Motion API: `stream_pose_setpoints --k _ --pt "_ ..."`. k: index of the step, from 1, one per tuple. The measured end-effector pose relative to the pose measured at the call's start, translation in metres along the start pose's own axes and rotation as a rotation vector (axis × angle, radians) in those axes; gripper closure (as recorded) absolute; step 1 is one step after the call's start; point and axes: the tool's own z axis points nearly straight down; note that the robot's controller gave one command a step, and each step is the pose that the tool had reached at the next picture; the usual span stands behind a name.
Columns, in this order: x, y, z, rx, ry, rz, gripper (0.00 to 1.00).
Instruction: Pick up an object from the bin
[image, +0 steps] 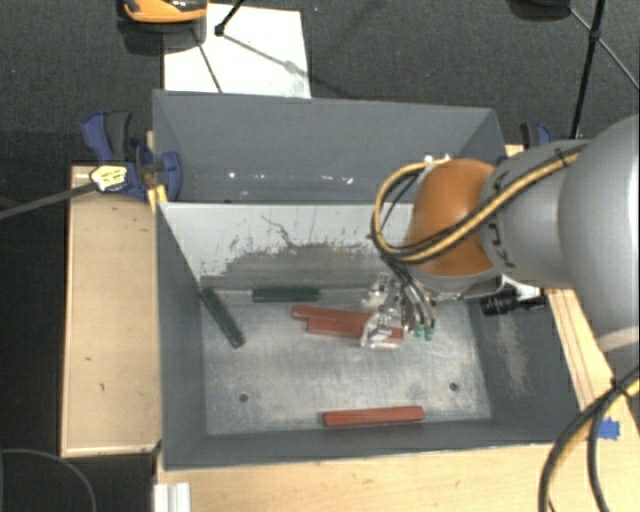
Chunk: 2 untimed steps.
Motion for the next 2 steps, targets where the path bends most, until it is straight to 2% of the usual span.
stream_pose_setpoints --k 1,2 --pt "0.0 0.001 -0.034 0.003 0.006 -0.02 1.0" --pt "0.01 -0.045 -0.143 0.002 0.002 -0.003 1.0"
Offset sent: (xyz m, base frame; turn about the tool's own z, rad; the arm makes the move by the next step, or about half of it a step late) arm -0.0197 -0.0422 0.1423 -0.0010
